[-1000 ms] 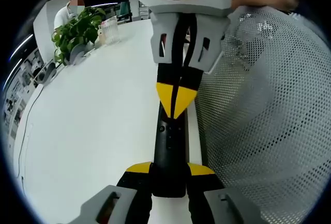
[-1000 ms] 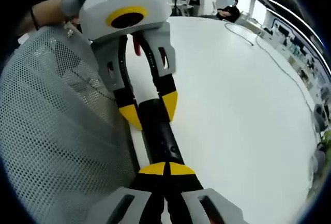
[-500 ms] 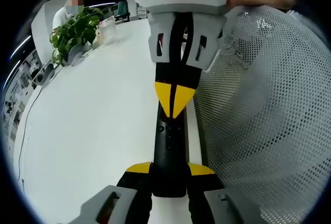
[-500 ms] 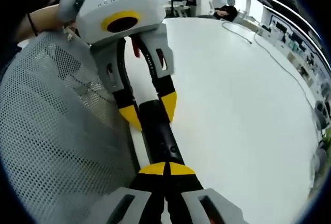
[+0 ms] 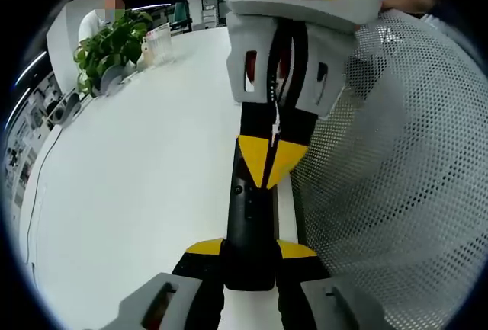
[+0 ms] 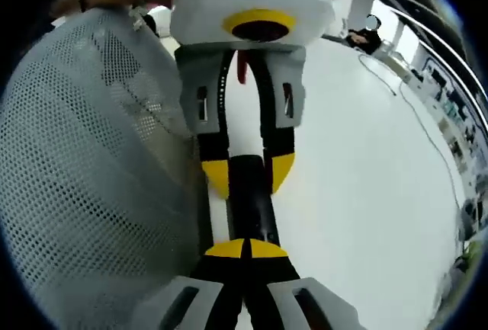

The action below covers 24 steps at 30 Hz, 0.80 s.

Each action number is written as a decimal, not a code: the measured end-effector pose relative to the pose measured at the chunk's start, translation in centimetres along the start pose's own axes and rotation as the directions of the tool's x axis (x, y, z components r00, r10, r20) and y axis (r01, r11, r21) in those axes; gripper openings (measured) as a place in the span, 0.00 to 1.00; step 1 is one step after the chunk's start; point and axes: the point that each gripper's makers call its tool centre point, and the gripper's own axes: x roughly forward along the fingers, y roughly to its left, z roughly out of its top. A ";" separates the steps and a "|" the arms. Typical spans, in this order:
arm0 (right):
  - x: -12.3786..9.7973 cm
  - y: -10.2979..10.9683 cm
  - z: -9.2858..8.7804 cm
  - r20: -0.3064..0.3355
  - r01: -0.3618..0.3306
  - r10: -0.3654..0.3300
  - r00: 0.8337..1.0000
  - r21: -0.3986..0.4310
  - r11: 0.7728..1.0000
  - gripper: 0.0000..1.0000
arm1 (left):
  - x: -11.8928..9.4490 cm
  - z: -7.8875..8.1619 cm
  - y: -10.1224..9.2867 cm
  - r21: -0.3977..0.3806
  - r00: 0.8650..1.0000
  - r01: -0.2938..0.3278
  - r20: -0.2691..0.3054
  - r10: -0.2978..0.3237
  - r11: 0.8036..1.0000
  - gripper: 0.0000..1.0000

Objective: Press the specified remote control buttons in sequence, fully releasing each button before pressing the next.

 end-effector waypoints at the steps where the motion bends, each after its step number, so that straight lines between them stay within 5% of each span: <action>1: 0.1 0.1 0.0 -0.015 0.007 -0.008 1.000 -0.062 0.998 0.00 | 0.0 0.0 0.0 0.001 1.000 0.000 0.000 0.000 1.000 0.25; 6: 0.3 0.3 -0.1 -0.093 0.031 -0.062 0.994 -0.310 0.950 0.00 | 0.0 0.0 0.0 0.005 1.000 -0.002 -0.004 0.002 1.000 0.25; 11: 0.4 0.2 -0.3 -0.077 0.027 -0.055 0.996 -0.325 0.945 0.00 | 0.0 0.0 0.1 0.005 1.000 -0.002 -0.008 0.002 1.000 0.25; 13: 0.3 0.2 -0.2 -0.080 0.026 -0.063 0.995 -0.396 0.918 0.00 | 0.0 0.0 0.1 0.004 1.000 -0.002 -0.008 0.002 1.000 0.25; 17: 0.5 0.3 -0.2 -0.102 0.029 -0.081 0.991 -0.433 0.901 0.00 | 0.0 0.0 0.1 0.004 1.000 -0.001 -0.008 0.001 1.000 0.25; 20: 0.4 0.2 -0.1 -0.091 0.032 -0.076 0.993 -0.413 0.910 0.00 | 0.0 0.0 0.0 0.003 1.000 -0.001 -0.006 0.001 1.000 0.25; 23: 0.3 0.1 0.2 -0.031 0.021 -0.027 0.999 -0.161 0.987 0.00 | 0.0 0.0 0.1 0.002 1.000 -0.001 -0.004 0.001 1.000 0.25; 24: 0.2 0.0 0.2 -0.010 0.010 -0.011 1.000 -0.084 0.996 0.00 | 0.0 0.0 0.1 0.002 1.000 -0.001 -0.004 0.001 1.000 0.25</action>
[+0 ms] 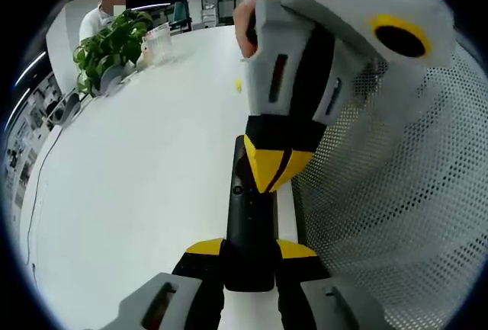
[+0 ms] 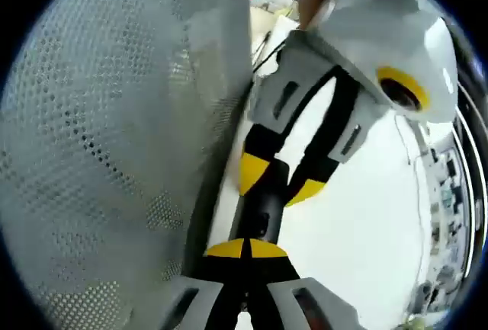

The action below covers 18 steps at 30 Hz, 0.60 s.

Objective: Press the specified remote control buttons in sequence, fully releasing each button before pressing the next.

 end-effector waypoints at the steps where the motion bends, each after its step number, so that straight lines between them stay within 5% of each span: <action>1: 0.0 -0.2 0.0 0.023 -0.016 0.014 1.000 0.092 0.996 0.00 | 0.0 0.0 0.0 -0.002 1.000 0.000 0.000 0.000 1.000 0.25; 6: -0.3 -1.0 -0.1 0.040 0.002 -0.009 0.999 0.175 0.985 0.00 | 0.0 0.0 0.0 -0.001 1.000 0.000 0.000 0.000 1.000 0.25; 18: -0.1 -1.2 -0.1 0.030 0.014 -0.020 0.999 0.198 0.980 0.00 | 0.0 0.0 0.0 -0.006 1.000 0.001 0.008 -0.001 1.000 0.25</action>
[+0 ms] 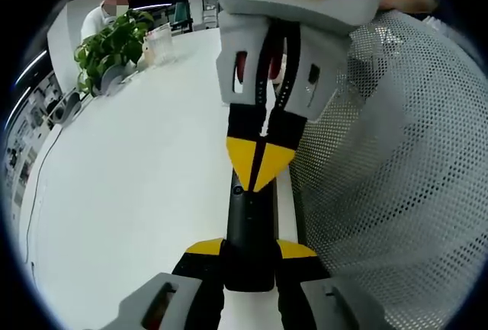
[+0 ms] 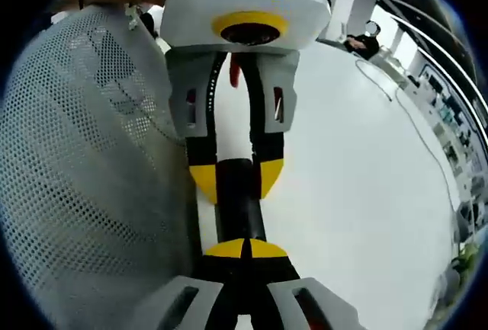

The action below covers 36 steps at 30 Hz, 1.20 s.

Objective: Press the specified remote control buttons in sequence, fully releasing each button before pressing the next.

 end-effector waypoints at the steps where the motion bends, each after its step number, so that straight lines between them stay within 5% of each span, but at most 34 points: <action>1: 0.0 0.0 0.0 -0.001 -0.001 0.001 1.000 0.004 1.000 0.00 | 0.0 0.0 0.0 0.001 1.000 0.000 0.000 0.000 1.000 0.25; 9: 0.1 -0.3 0.0 -0.009 -0.019 0.020 1.000 0.094 0.995 0.00 | 0.0 0.0 0.0 0.008 1.000 0.002 0.000 -0.002 1.000 0.25; 15: -0.3 -0.7 -0.4 0.013 -0.025 0.022 1.000 0.241 0.970 0.00 | 0.0 0.0 0.0 0.008 1.000 0.002 0.001 -0.002 1.000 0.25; 22: 0.0 -1.6 -0.3 0.001 -0.019 0.020 1.000 0.246 0.969 0.00 | 0.0 0.0 0.0 0.014 1.000 0.006 0.002 -0.006 1.000 0.25; 27: 0.2 -1.5 -0.3 -0.033 -0.072 0.084 0.996 0.268 0.961 0.00 | 0.0 0.0 0.0 0.015 1.000 0.005 0.001 -0.005 1.000 0.25; 36: 0.7 -1.6 -0.2 -0.132 -0.184 0.229 0.964 0.285 0.941 0.00 | 0.0 0.0 0.0 0.018 1.000 0.005 -0.001 -0.005 1.000 0.25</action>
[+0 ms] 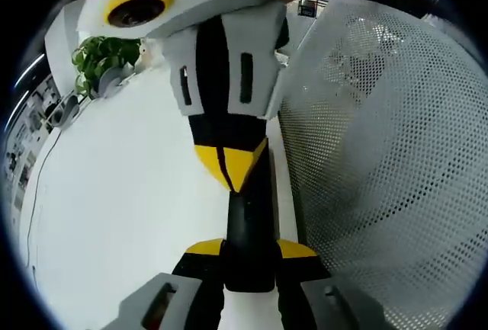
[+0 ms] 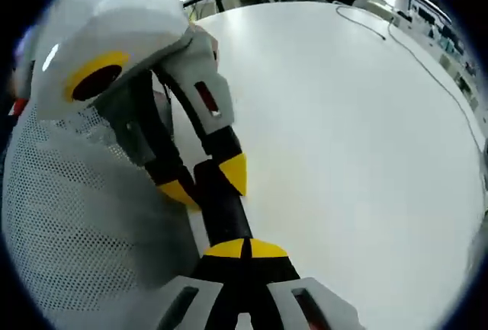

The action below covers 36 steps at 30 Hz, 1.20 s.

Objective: Press the specified remote control buttons in sequence, fully releasing each button before pressing the next.

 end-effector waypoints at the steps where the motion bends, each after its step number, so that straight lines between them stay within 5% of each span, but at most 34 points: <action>1: 0.1 0.0 0.0 -0.022 -0.009 0.010 1.000 0.010 1.000 0.00 | 0.0 0.0 0.0 0.000 1.000 0.000 0.000 0.000 1.000 0.24; 9: 0.3 -0.1 0.0 -0.163 -0.043 0.051 0.985 0.049 0.998 0.00 | 0.0 0.0 0.0 0.003 1.000 0.002 -0.001 -0.002 1.000 0.24; 13: 0.2 -0.1 -0.1 -0.182 -0.035 0.050 0.982 0.086 0.996 0.00 | 0.0 0.0 0.0 0.003 1.000 0.002 -0.004 -0.002 1.000 0.24; 15: 0.1 0.0 -0.2 -0.155 -0.029 0.042 0.987 0.087 0.996 0.00 | 0.0 0.0 0.1 0.001 1.000 0.002 -0.004 -0.002 1.000 0.24; 19: -0.1 -0.1 -0.1 0.026 0.015 -0.019 0.999 0.139 0.990 0.00 | 0.0 0.0 0.0 -0.002 1.000 0.003 -0.002 -0.003 1.000 0.24; 24: -0.4 0.1 -0.1 0.211 0.097 -0.126 0.969 0.145 0.985 0.00 | 0.0 0.0 0.0 -0.006 1.000 0.006 0.004 -0.005 1.000 0.24; 32: -0.6 1.9 1.3 0.230 0.135 -0.135 0.964 0.017 0.991 0.00 | 0.0 -0.1 0.0 -0.006 1.000 0.005 0.006 -0.005 1.000 0.24; 36: -0.1 1.9 0.5 0.158 0.162 -0.152 0.976 -0.054 0.985 0.00 | 0.0 0.0 0.0 -0.003 1.000 0.005 0.006 -0.005 1.000 0.24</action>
